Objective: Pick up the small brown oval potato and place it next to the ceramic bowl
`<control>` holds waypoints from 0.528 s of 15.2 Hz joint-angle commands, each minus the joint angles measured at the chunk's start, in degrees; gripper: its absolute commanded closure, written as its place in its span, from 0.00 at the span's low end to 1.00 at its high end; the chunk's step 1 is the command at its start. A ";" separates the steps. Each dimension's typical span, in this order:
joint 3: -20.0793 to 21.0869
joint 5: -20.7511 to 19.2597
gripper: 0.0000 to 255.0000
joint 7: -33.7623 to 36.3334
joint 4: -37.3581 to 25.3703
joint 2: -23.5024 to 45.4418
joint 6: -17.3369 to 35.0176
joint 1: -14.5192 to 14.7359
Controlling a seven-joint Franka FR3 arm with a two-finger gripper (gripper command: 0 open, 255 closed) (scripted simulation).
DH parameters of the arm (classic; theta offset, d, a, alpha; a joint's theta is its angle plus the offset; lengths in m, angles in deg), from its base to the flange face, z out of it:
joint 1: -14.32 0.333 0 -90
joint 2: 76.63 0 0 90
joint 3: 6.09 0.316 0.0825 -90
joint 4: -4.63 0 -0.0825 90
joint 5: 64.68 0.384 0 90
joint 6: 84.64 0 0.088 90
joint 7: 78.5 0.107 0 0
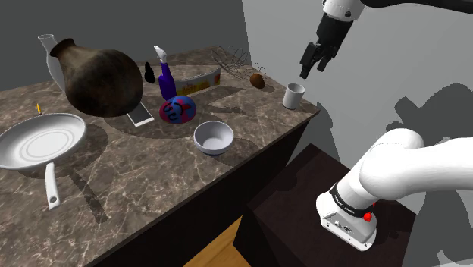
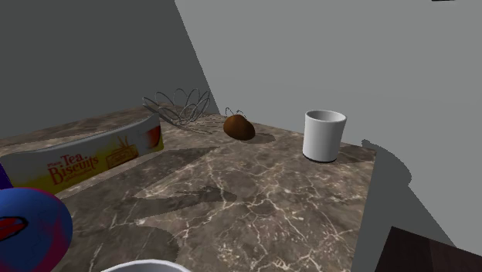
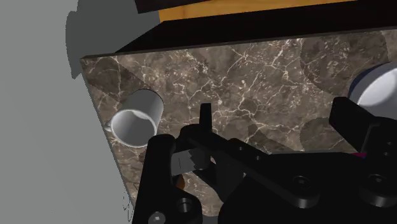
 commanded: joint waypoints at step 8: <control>-3.96 -2.55 0.00 -3.81 3.47 8.60 15.26 -0.88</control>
